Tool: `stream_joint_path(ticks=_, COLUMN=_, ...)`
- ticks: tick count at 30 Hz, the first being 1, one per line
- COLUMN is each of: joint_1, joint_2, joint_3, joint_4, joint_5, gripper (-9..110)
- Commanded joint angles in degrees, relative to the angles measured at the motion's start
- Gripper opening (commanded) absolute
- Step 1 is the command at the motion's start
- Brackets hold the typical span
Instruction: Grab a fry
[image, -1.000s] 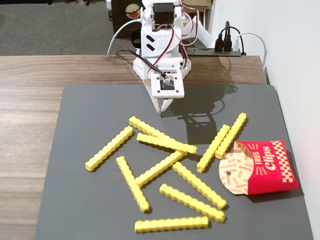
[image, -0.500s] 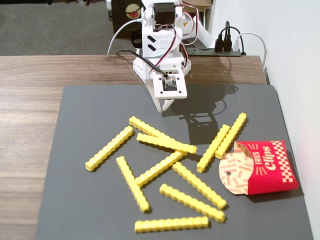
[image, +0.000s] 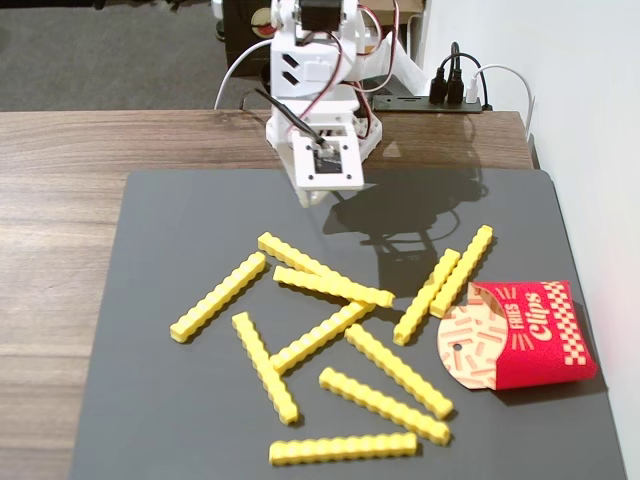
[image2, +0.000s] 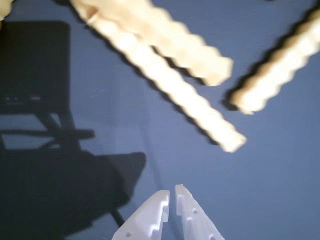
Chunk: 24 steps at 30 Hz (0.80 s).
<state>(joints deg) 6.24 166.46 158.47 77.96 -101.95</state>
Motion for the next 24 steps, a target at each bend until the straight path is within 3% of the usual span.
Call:
stream_joint_path(ticks=1, joint_1=3.9, joint_2=-2.6, joint_3=-5.4, joint_4=1.0, joint_5=-5.8, gripper=1)
stream_joint_path(ticks=13, joint_1=17.2, joint_2=-16.1, joint_3=-16.3, joint_4=2.8, joint_5=-29.2, gripper=1)
stream_joint_path(ticks=22, joint_1=19.9, joint_2=-28.4, joint_3=-21.4, joint_4=-2.1, joint_5=-40.8, gripper=1)
stream_joint_path(ticks=24, joint_1=19.7, joint_2=-29.9, joint_3=-21.4, joint_4=-4.3, joint_5=-42.3, gripper=6)
